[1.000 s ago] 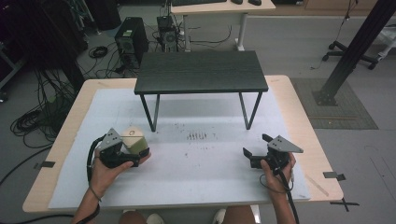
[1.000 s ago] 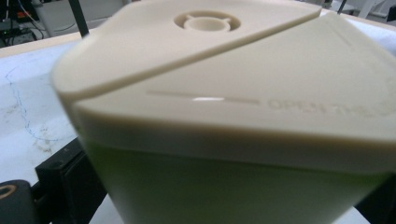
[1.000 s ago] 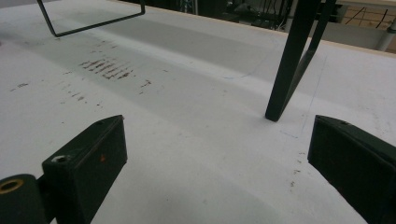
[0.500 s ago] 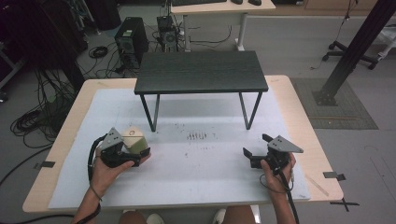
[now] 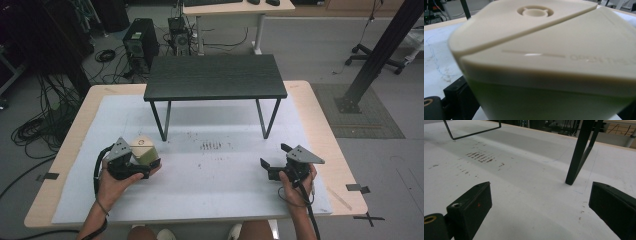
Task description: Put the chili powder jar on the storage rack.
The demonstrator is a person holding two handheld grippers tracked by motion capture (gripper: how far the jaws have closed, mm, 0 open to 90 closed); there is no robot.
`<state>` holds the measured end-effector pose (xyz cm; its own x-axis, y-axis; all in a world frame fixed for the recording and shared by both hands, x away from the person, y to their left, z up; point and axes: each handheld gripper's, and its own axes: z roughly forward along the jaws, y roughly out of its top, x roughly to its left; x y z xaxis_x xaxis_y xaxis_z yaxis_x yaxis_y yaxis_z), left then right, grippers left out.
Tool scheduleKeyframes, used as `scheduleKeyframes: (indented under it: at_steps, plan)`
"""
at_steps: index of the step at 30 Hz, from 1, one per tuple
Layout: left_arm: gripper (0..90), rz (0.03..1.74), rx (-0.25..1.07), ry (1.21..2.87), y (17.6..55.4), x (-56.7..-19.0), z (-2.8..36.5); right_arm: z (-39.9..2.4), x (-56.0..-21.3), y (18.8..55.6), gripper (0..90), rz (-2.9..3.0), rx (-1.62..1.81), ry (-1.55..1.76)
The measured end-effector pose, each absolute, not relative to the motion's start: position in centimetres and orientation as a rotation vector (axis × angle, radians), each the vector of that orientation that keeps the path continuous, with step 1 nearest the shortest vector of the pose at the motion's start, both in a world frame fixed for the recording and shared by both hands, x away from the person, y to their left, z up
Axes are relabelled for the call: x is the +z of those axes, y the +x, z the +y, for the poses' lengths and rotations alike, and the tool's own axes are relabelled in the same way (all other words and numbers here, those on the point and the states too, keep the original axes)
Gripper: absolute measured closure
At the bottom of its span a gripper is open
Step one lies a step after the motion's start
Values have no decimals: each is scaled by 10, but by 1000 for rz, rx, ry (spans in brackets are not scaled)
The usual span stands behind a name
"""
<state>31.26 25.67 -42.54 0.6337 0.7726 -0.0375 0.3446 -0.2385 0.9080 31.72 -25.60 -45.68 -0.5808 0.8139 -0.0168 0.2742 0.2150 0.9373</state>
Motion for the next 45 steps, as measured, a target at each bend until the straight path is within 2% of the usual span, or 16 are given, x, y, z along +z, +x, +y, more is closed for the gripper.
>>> scheduleKeyframes:
  at_steps: [32,45]
  plan:
    - [32,904,517,1832,311,-430,256,-256,-457,318,45,1977,1361,1003]
    - [106,893,525,1838,312,-429,257,-256,-457,317,45,1977,1360,1003]
